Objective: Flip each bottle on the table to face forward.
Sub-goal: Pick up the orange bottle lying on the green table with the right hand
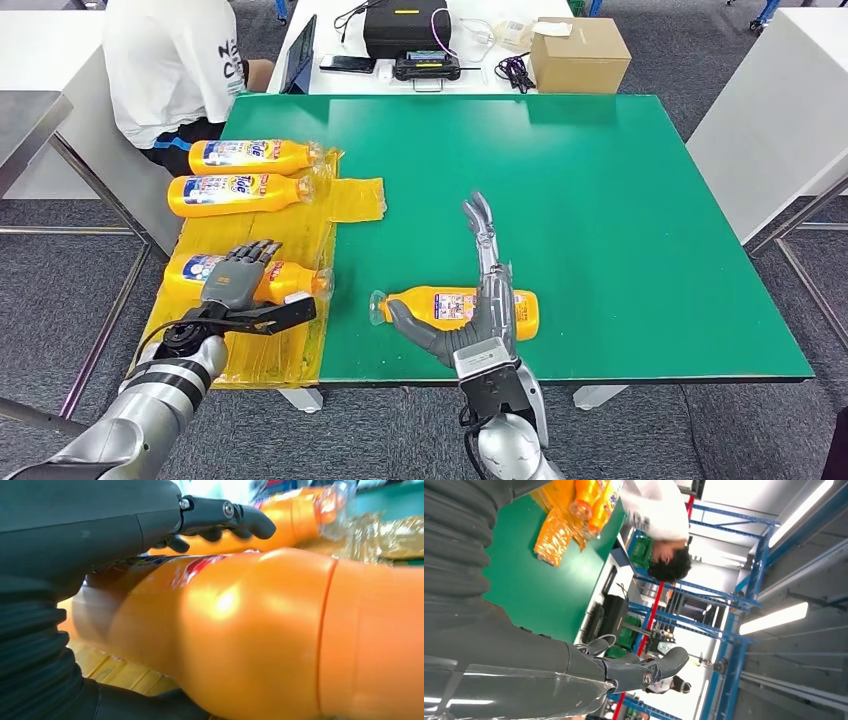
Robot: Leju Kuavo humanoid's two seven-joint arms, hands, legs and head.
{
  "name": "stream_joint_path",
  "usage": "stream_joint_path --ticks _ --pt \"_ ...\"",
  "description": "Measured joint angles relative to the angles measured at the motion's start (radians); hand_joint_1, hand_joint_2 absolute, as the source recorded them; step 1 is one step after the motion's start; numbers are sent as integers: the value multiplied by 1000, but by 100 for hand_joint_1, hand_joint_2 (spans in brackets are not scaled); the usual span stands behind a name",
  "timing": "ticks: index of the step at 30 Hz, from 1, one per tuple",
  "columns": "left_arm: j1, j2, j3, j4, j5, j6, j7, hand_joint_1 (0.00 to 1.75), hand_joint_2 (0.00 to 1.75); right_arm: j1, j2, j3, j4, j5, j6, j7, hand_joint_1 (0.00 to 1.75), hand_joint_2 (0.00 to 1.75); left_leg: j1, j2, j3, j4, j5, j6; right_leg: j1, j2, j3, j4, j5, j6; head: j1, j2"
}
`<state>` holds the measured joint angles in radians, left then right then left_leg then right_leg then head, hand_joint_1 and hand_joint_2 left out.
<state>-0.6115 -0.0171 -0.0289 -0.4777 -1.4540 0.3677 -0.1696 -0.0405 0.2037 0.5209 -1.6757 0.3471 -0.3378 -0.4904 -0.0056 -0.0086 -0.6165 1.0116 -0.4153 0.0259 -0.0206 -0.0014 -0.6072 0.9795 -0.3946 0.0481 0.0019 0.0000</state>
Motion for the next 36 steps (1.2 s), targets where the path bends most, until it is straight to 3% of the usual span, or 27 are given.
stream_joint_path --ticks 1,16,22,29,31,33,36 --pt "-4 0 0 2 10 -16 -6 0 0 0 0 -2 3 -1 3 1 0 175 0 0 0 0 0 0 0 0 0 0 0 0 0 0" --pt "-23 9 71 -1 341 -342 -213 0 0 -6 13 -24 67 -15 28 2 0 175 0 -11 13 -1 1 -1 0 -7 15 0 -3 0 0 0" --pt "-12 17 103 -23 516 -513 -300 0 0 -16 15 -26 106 -32 29 -4 0 175 0 -10 13 -1 2 -1 0 -6 15 0 -2 0 0 0" --pt "10 24 112 -51 602 -558 -338 0 0 -20 19 -29 134 -37 29 -6 0 175 0 -9 12 -1 1 -1 0 -6 15 0 -3 0 0 0" --pt "32 22 118 -74 676 -549 -368 0 0 -21 20 -29 141 -40 28 -6 0 175 0 -8 12 -1 1 -2 0 -6 13 0 -3 0 0 0" --pt "63 10 121 -112 731 -457 -377 0 0 -22 22 -30 147 -39 25 -7 0 175 0 -8 11 -1 1 -1 0 -5 11 0 -3 0 0 0" --pt "106 -27 122 -180 743 -103 -392 0 0 -22 26 -31 153 -18 14 -2 0 175 0 -8 6 0 2 -1 0 -5 7 0 -2 0 0 0"
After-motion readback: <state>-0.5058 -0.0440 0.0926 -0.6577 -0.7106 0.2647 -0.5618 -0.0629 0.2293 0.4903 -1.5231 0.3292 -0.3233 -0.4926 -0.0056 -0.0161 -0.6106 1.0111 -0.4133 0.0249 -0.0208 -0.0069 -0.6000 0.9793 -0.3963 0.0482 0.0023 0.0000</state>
